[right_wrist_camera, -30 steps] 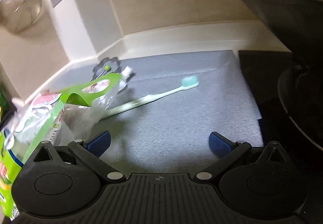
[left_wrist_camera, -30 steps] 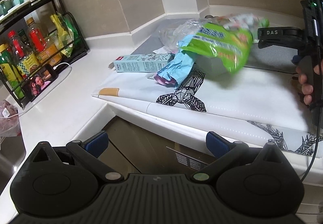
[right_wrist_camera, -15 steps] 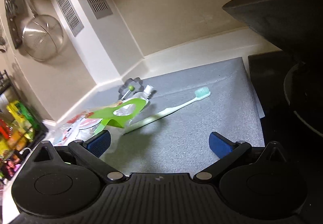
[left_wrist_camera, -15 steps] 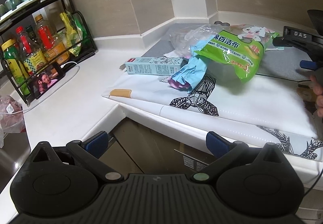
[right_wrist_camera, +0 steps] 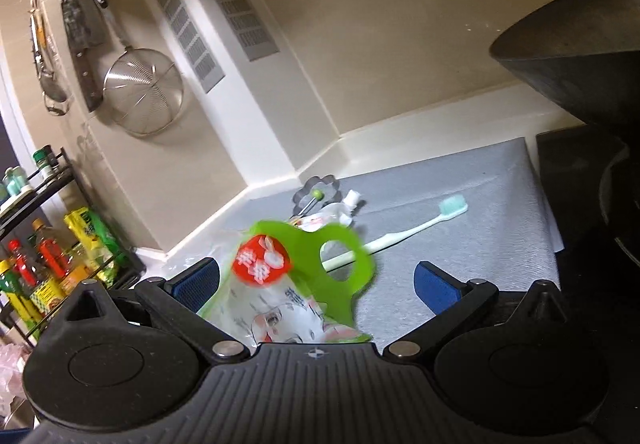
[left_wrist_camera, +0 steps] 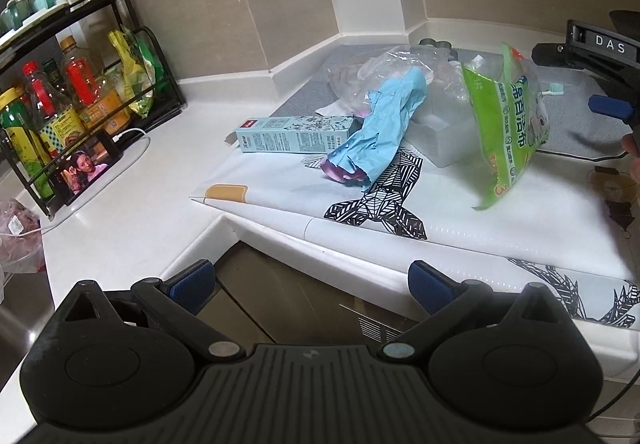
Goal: Collect trash
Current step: 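Grasp the green rabbit-print snack bag with the right gripper and lift it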
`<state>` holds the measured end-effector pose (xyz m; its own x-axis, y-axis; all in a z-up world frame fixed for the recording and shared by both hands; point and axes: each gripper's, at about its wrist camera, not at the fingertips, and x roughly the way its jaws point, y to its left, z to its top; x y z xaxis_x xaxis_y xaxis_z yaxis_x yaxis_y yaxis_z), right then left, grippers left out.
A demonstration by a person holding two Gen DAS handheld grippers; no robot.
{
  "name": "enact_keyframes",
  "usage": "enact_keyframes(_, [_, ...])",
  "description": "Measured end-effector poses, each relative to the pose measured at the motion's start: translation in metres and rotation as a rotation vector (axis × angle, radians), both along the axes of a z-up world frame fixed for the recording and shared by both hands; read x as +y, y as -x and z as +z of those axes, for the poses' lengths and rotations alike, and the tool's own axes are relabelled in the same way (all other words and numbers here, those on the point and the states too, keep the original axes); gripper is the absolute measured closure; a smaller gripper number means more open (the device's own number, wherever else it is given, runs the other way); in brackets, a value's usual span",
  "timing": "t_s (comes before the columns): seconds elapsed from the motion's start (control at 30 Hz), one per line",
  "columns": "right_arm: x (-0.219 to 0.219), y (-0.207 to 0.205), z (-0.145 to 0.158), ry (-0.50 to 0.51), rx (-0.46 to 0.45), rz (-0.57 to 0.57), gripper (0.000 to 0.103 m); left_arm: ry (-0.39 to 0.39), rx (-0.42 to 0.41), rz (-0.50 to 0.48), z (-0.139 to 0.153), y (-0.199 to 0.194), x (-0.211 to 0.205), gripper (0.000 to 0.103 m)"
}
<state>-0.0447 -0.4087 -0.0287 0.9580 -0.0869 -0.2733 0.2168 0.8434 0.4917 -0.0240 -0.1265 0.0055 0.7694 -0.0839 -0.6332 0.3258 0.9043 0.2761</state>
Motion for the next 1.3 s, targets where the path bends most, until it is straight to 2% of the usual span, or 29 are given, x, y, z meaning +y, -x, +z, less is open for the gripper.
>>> enact_keyframes(0.37, [0.007, -0.004, -0.003, 0.018, 0.024, 0.021, 0.000, -0.010, 0.001, 0.009, -0.006, -0.008, -0.002, 0.000])
enact_keyframes(0.57, [0.012, -0.009, -0.005, 0.023, 0.050, 0.050, 0.000, 0.030, -0.011, 0.018, -0.010, -0.009, 0.004, 0.000])
enact_keyframes(0.77, [0.020, -0.011, -0.006, 0.056, 0.068, 0.079, 0.000, 0.019, 0.042, 0.008, -0.030, -0.005, 0.005, 0.000])
enact_keyframes(0.9, [0.025, -0.009, -0.003, 0.075, 0.038, 0.100, 0.000, 0.009, 0.044, -0.002, -0.036, -0.001, 0.007, 0.000])
enact_keyframes(1.03, [0.033, 0.001, 0.003, 0.161, -0.048, 0.091, 0.000, 0.030, 0.068, -0.003, -0.035, 0.005, 0.014, 0.000])
enact_keyframes(1.1, [0.034, 0.001, 0.004, 0.175, -0.061, 0.101, 0.000, 0.035, 0.065, 0.002, -0.032, 0.008, 0.020, 0.000])
enact_keyframes(1.3, [0.045, -0.009, 0.011, 0.164, 0.016, 0.055, 0.000, -0.009, 0.036, 0.055, -0.024, 0.012, 0.040, 0.000])
